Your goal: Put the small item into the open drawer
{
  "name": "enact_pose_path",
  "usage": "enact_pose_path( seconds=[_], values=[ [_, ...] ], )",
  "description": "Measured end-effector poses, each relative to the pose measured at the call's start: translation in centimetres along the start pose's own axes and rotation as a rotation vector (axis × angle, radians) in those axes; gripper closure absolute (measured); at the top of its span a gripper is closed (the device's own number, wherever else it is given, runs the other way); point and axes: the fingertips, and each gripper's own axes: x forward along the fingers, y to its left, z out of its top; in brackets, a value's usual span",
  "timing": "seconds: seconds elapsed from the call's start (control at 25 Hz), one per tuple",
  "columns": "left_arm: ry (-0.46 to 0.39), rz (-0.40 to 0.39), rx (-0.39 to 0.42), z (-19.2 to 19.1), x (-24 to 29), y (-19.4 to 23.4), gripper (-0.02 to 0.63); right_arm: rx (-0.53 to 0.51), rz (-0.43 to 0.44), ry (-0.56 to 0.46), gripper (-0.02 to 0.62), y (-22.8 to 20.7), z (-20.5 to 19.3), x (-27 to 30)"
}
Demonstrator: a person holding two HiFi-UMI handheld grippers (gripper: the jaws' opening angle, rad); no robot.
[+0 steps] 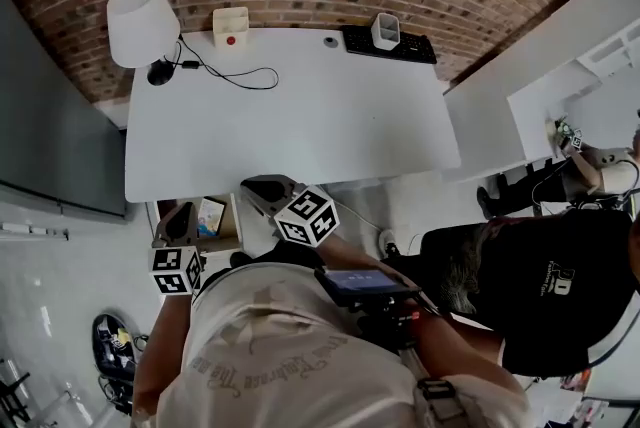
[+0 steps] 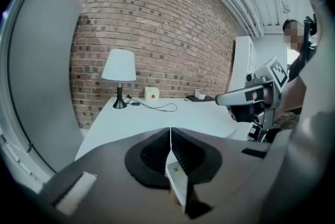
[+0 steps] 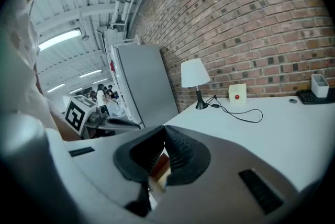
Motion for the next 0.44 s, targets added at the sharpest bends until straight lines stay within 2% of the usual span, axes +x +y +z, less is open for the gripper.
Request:
enact_pose_path(
  seconds=[0.44],
  values=[
    [0.021, -0.036, 0.013, -0.8, 0.5, -2.1, 0.595, 0.014, -0.042, 0.004, 0.589, -0.9, -1.1, -2.0]
  ],
)
